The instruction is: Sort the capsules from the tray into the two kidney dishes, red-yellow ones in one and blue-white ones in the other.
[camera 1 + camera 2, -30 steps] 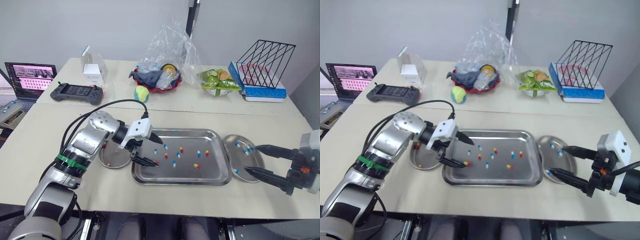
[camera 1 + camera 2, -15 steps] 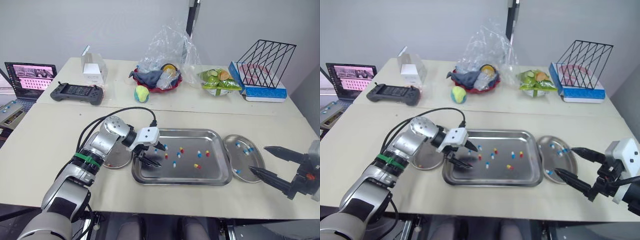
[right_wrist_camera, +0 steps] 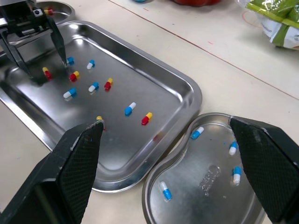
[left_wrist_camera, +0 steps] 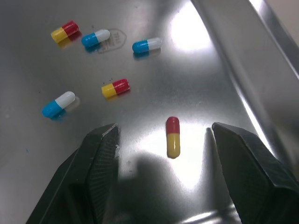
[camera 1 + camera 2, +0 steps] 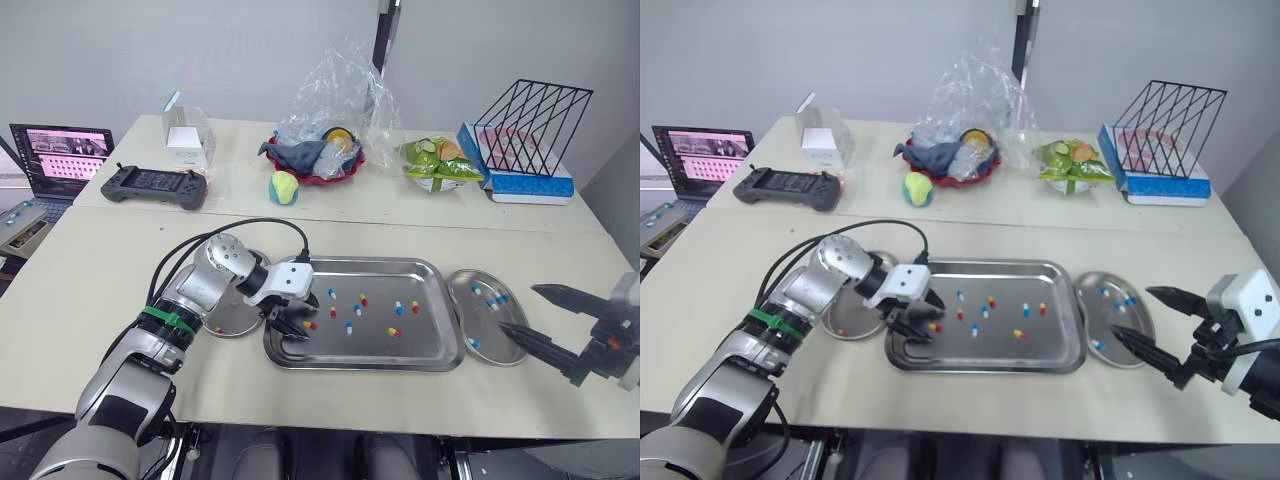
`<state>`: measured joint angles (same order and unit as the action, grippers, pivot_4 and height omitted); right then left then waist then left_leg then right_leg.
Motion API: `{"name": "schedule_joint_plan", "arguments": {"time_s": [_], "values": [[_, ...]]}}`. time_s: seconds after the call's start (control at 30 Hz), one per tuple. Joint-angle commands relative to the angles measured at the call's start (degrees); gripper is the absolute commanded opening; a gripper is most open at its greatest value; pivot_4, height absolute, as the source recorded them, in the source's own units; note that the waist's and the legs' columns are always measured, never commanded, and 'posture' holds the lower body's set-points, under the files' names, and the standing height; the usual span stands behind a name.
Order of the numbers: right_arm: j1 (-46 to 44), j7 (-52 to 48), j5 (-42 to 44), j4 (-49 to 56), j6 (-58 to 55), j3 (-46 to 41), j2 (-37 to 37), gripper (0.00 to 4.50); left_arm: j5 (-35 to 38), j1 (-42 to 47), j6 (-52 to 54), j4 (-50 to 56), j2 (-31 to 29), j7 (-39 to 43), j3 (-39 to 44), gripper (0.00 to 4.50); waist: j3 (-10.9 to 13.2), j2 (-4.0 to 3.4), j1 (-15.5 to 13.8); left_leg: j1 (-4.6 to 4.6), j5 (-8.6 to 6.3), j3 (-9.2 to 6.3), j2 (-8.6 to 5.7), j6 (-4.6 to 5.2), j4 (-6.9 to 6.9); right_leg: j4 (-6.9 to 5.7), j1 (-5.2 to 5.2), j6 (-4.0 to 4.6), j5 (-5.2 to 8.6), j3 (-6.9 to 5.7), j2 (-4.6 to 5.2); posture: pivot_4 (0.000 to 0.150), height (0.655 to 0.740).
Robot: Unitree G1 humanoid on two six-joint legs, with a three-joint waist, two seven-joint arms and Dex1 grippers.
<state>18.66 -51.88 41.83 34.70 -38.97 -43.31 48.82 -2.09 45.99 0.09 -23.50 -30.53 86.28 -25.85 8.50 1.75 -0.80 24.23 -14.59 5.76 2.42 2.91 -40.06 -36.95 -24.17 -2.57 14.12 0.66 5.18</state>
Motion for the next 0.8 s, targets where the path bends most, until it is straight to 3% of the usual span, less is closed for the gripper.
{"name": "schedule_joint_plan", "arguments": {"time_s": [0.03, 0.23, 0.3, 0.43, 0.63, 0.8], "values": [[-0.8, 0.5, -0.4, 0.0, 1.0, 0.0, 0.9, 4.5, -0.5, -1.0, -1.0, 1.0, 0.0, -0.4, -0.2, 2.52, 0.0, 0.0, 0.0, 0.01, 0.0, 0.0, -0.01, 0.0, 0.0, 0.0, 0.0, 0.0, 0.0, 0.0, 0.0, 0.15, 0.7204], [-1.6, 0.8, -1.2, -0.6, 1.1, 0.7, 1.2, 4.5, -1.5, -1.9, -1.5, 1.6, -0.3, -0.9, -0.6, 0.52, 0.0, -0.01, 0.0, -0.02, -0.01, -0.01, 0.0, 0.01, -0.02, -0.02, 0.03, -0.01, 0.0, 0.0, 0.01, 0.15, 0.7204], [-1.7, 1.0, -1.5, -0.6, 1.2, 1.2, 1.1, 4.5, -1.5, -2.1, -1.2, 2.0, -0.2, -1.1, -0.6, 0.03, 0.0, -0.01, 0.0, -0.02, -0.01, -0.01, -0.01, 0.01, -0.02, -0.02, 0.03, -0.01, 0.0, 0.01, 0.01, 0.15, 0.7204], [-2.5, 1.0, -2.0, -1.1, 1.5, 2.1, 1.3, 4.5, -0.2, -1.6, 0.4, 2.9, 0.0, -1.3, 0.6, 0.03, 0.0, -0.01, 0.0, -0.02, -0.01, -0.01, 0.0, 0.01, -0.02, -0.02, 0.03, -0.01, 0.0, 0.0, 0.01, 0.15, 0.7204], [-4.6, 0.1, -2.7, -2.9, 2.1, 4.0, 1.8, 4.5, 10.9, 2.2, 12.4, 5.3, 0.2, 0.1, 9.5, 0.03, 0.0, 0.0, 0.1, 0.04, -0.01, -0.02, 0.03, 0.01, -0.06, -0.04, -0.02, -0.01, 0.0, -0.02, 0.0, 0.15, 0.7204], [-6.8, -1.1, -2.6, -4.8, 2.4, 6.3, 2.3, 4.5, 10.3, 5.5, 12.6, 1.3, -6.4, -1.1, 14.1, 0.03, 0.0, -0.01, 0.4, 0.03, -0.01, -0.05, 0.01, 0.02, -0.07, -0.05, -0.01, -0.01, 0.01, -0.03, -0.02, 0.15, 0.7204]]}}
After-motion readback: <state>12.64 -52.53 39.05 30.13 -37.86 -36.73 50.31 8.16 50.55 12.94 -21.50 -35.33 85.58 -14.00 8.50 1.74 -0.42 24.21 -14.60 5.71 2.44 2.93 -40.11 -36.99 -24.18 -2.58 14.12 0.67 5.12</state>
